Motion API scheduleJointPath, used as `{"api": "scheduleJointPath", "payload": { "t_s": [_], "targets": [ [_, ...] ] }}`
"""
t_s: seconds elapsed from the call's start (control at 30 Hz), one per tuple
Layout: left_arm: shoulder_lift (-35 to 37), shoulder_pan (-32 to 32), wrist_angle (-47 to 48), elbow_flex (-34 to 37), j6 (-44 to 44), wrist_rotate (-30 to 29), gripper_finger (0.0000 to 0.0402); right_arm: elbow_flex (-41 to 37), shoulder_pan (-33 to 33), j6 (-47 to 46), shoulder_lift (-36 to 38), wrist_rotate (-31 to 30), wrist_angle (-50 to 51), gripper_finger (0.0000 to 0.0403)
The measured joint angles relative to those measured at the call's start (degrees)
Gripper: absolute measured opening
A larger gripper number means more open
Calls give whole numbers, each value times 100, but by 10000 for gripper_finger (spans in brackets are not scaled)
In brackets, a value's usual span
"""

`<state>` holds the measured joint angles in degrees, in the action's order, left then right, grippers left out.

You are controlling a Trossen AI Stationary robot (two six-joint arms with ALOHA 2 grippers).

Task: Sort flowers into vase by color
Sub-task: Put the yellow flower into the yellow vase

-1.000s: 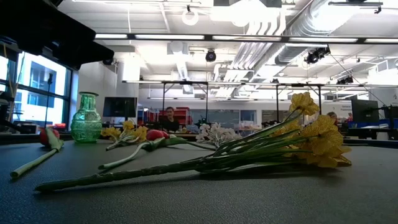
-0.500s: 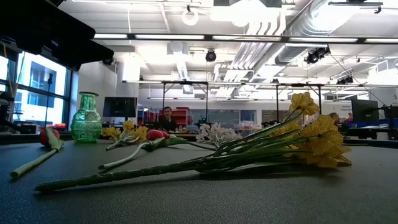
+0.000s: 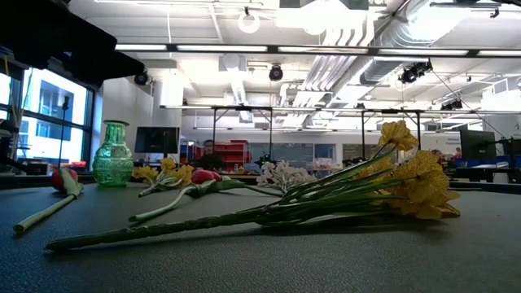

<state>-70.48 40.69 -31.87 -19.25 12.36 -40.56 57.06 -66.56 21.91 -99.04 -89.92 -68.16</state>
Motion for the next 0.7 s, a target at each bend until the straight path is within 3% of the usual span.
{"api": "scheduleJointPath", "payload": {
  "t_s": [0.1, 0.27, 0.4, 0.5, 0.7],
  "targets": [
    [-1, 54, 728, -385, 45, 71, 252, 486, 49, -46, 1, -4, 714, 194],
    [-209, 117, 2244, -1175, 133, 443, 252, 1096, 57, -888, 1, -7, 2133, 194],
    [-651, 80, 2513, -1698, -33, 988, 252, 1188, 81, -1988, 1, 132, 3202, 194],
    [-1109, 50, 2516, -2086, -94, 1203, 252, 1154, 160, -3095, 1, 745, 4085, 194],
    [-2081, -72, 2505, -2714, 325, 1580, 252, 1154, 620, -5706, -14, 2715, 5905, 194]
  ]
}}
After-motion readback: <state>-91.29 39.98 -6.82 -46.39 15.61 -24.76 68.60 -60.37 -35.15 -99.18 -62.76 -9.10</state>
